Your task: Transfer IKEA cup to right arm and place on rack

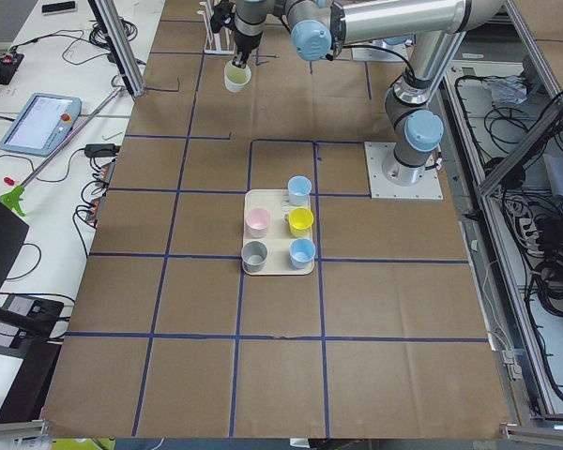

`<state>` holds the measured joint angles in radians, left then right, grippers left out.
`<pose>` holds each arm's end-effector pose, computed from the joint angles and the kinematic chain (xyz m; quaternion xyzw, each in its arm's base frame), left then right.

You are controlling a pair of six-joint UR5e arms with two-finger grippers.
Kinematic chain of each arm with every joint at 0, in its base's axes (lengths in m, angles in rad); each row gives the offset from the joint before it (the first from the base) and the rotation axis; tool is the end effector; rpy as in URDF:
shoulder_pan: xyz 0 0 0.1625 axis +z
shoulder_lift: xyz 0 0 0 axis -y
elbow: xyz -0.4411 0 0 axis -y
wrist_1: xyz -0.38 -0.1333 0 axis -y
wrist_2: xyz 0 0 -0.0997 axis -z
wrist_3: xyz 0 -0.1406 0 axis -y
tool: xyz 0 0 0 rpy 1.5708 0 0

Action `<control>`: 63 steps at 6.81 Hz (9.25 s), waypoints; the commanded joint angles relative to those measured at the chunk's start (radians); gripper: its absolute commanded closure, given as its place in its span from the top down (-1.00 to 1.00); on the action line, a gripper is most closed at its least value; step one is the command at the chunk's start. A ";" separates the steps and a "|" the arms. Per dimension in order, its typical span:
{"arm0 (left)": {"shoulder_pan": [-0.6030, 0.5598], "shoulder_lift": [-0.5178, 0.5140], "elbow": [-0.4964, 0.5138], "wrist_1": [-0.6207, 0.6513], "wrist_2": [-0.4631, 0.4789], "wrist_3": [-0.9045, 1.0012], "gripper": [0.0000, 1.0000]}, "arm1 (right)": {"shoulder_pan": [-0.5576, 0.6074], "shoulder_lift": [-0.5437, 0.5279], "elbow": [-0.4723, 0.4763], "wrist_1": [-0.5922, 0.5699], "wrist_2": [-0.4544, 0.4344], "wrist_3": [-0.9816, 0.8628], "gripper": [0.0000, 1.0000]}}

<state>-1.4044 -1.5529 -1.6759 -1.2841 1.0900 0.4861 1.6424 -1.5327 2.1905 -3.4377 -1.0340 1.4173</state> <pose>-0.1139 -0.5191 0.4680 -0.1772 -0.9503 0.1675 0.1934 0.2380 -0.4499 0.4215 0.3765 0.7143 -0.2552 0.5318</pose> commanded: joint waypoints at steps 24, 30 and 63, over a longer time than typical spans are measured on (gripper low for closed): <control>-0.062 -0.067 -0.634 1.408 -0.466 -0.026 -0.99 | 0.180 0.220 -0.187 0.152 -0.009 0.111 0.94; -0.062 -0.062 -0.633 1.408 -0.466 -0.029 -0.98 | 0.203 0.253 -0.212 0.175 -0.087 0.109 0.99; -0.040 0.101 -0.075 -0.201 0.502 -0.448 0.99 | -0.214 0.568 -0.412 -0.212 -0.393 -1.425 -0.74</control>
<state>-1.4871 -1.4964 -1.6971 -1.4851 1.5732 0.0002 1.4294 -0.9955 1.7980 -3.6437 -1.4269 -0.0040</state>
